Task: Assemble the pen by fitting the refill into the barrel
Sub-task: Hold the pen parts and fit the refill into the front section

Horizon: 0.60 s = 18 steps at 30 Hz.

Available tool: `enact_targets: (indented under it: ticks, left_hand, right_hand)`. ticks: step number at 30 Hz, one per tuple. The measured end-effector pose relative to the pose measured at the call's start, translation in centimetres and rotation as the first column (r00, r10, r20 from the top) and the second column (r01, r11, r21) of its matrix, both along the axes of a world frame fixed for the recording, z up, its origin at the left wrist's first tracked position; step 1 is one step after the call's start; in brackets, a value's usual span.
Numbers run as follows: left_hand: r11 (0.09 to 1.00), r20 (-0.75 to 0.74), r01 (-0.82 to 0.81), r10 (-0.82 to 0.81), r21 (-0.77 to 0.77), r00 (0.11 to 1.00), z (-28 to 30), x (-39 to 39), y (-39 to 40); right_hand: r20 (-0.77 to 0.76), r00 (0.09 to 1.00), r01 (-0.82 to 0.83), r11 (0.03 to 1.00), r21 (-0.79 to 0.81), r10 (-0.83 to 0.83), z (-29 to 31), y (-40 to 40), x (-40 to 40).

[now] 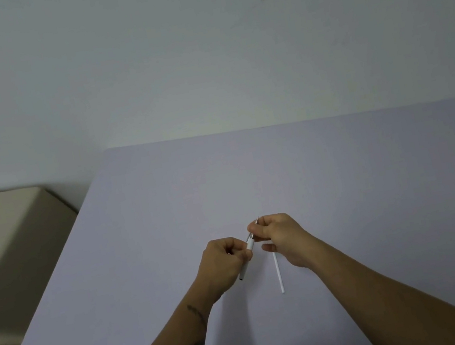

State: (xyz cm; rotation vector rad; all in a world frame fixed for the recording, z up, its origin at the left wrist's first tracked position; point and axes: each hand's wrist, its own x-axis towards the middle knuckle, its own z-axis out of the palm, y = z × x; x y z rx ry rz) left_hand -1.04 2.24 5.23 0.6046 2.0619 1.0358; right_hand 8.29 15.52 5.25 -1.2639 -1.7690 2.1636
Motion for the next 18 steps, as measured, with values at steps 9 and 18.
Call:
enact_targets:
  ticks: [9, 18]
  left_hand:
    - [1.000, -0.022, -0.012, 0.012, 0.007, 1.000, 0.15, -0.08, -0.03]
    - [1.000, -0.029, -0.019, 0.019, -0.005, 0.999, -0.26, -0.32, 0.06]
  right_hand:
    - [0.011, 0.999, -0.045, 0.998, -0.053, 0.046, -0.08, 0.10, 0.20]
    - [-0.008, 0.998, -0.068, 0.997, -0.026, 0.068, 0.31, 0.09, 0.05]
